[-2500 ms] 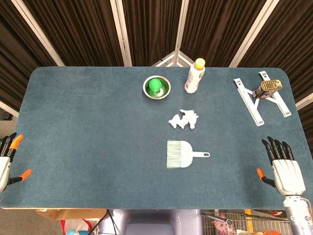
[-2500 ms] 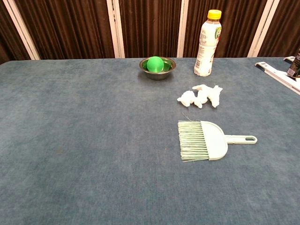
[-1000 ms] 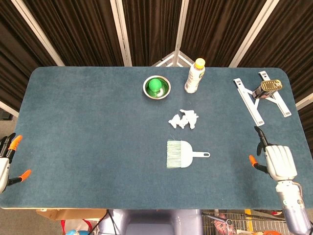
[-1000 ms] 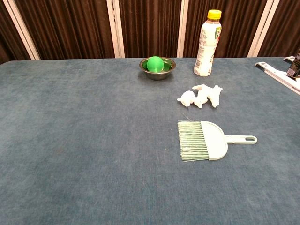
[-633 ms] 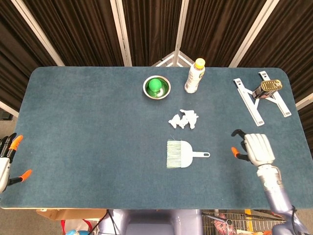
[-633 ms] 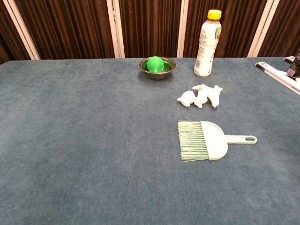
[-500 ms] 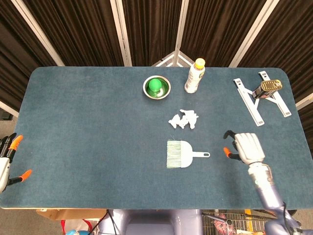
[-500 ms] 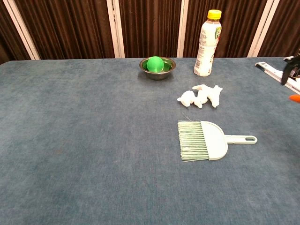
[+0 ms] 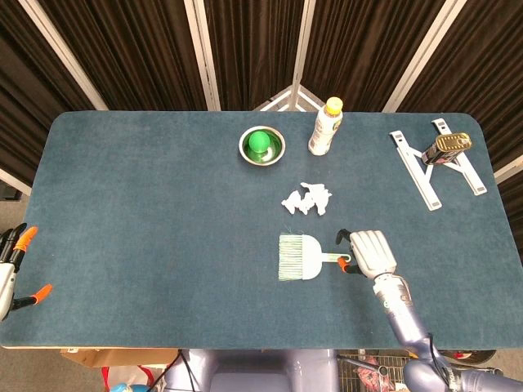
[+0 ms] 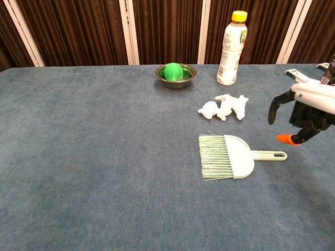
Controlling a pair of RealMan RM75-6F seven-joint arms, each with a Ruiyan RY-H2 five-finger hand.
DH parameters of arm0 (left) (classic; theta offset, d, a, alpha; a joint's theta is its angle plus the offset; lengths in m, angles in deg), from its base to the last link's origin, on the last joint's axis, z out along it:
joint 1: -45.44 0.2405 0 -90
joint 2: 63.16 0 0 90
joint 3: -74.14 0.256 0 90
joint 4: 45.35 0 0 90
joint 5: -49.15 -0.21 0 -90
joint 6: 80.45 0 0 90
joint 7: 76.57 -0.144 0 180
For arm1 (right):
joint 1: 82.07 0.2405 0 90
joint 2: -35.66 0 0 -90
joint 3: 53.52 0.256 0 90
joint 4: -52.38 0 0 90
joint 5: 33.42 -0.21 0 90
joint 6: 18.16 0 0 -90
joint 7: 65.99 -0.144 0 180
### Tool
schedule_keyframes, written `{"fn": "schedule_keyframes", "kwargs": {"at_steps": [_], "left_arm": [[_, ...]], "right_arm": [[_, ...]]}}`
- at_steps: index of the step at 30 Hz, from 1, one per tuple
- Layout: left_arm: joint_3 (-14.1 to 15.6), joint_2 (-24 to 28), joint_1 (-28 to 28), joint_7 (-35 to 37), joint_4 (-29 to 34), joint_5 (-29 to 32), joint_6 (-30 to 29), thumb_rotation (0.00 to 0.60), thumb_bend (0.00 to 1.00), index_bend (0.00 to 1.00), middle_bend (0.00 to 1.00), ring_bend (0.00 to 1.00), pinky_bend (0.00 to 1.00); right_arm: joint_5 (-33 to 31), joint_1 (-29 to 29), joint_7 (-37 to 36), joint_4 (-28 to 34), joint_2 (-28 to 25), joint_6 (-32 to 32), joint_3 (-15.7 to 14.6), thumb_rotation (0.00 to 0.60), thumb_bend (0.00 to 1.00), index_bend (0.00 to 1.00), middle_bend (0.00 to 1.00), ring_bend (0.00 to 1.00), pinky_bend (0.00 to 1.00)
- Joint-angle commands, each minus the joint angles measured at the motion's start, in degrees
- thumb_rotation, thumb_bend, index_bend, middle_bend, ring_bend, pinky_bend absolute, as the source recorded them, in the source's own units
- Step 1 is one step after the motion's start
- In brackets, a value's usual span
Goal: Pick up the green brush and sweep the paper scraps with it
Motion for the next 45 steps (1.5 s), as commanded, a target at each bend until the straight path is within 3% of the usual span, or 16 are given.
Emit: {"fn": "schedule_keyframes", "kwargs": {"at_steps": [1,16,45], "left_arm": [[-0.03,0.0,-0.03,0.0,0.02,0.06,0.05,0.6,0.0,0.0,0.0,0.0,0.03],[-0.15,0.09,-0.11,0.32,0.19,0.56,0.43,0.6,0.0,0.0,0.0,0.0,0.03],[-0.24,-0.03,-0.19,0.12,0.34,1.08,0.8,0.6,0.0,0.0,0.0,0.0,0.03]], "right_arm": [[-0.91,0.66,1.07,-0.53,1.4,0.17,-0.29,0.6,0.33,0.46,1.0,1.0,1.0],[-5.38,1.97,1.88,-5.65,6.12,-0.57,-1.12,0.6,0.33,0.46,1.0,1.0,1.0],[-4.78,1.8,0.02,-14.48,11.72,-0.28,-2.88,0.6,0.33,0.46,1.0,1.0,1.0]]}}
